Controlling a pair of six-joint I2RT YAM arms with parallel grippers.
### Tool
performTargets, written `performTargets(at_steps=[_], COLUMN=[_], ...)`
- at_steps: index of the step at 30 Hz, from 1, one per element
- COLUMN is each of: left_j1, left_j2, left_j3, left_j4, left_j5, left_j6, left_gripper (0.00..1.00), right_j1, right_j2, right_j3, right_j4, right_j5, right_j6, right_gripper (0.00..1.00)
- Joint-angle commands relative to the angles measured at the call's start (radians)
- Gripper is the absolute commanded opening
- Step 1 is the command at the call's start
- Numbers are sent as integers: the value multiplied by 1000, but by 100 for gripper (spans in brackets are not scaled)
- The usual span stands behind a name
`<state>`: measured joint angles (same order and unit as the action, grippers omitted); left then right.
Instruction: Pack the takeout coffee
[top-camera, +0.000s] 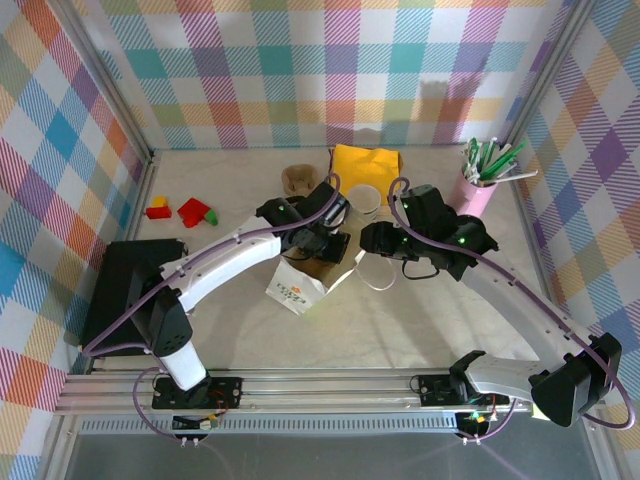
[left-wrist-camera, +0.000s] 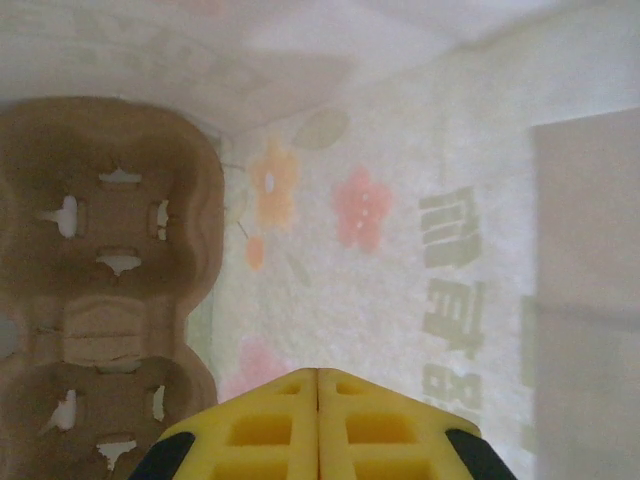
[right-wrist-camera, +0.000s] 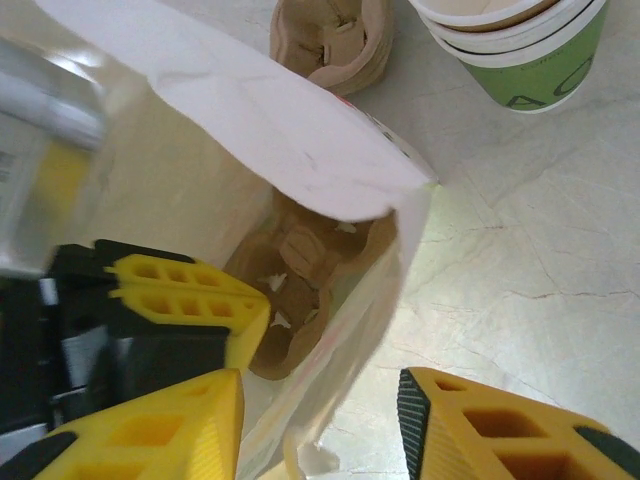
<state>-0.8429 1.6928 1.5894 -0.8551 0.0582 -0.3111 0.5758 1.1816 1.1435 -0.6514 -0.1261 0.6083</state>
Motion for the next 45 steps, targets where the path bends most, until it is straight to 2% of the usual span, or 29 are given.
performTargets(at_steps=[1, 10, 15, 27, 32, 37, 42, 45], left_j1=[-4, -2, 0, 62, 98, 109, 139, 182], left_j2=[-42, -94, -139, -204, -220, -203, -191, -191], left_j3=[43, 71, 119, 232, 241, 238, 226, 211], left_j4=[-39, -51, -79, -204, -240, -275, -277, -264], left_j5=[-24, -38, -57, -186, -194, -244, -270, -236], left_j6=[-3, -12, -2, 88, 147, 204, 227, 243], left_gripper=[7, 8, 12, 30, 47, 58, 61, 62], right_j1=[-5, -5, -6, -5, -5, -5, -5, -5], right_j2=[-14, 4, 14, 35, 47, 61, 69, 71], right_j3=[38, 54, 60, 77, 92, 104, 115, 125], right_j4=[-1, 6, 10, 23, 22, 22, 19, 16], right_j5=[8, -3, -9, -17, -18, -16, -17, -15], right_j6=[-24, -24, -22, -27, -30, -36, -40, -47], right_gripper=[47, 45, 45, 48, 48, 48, 49, 49])
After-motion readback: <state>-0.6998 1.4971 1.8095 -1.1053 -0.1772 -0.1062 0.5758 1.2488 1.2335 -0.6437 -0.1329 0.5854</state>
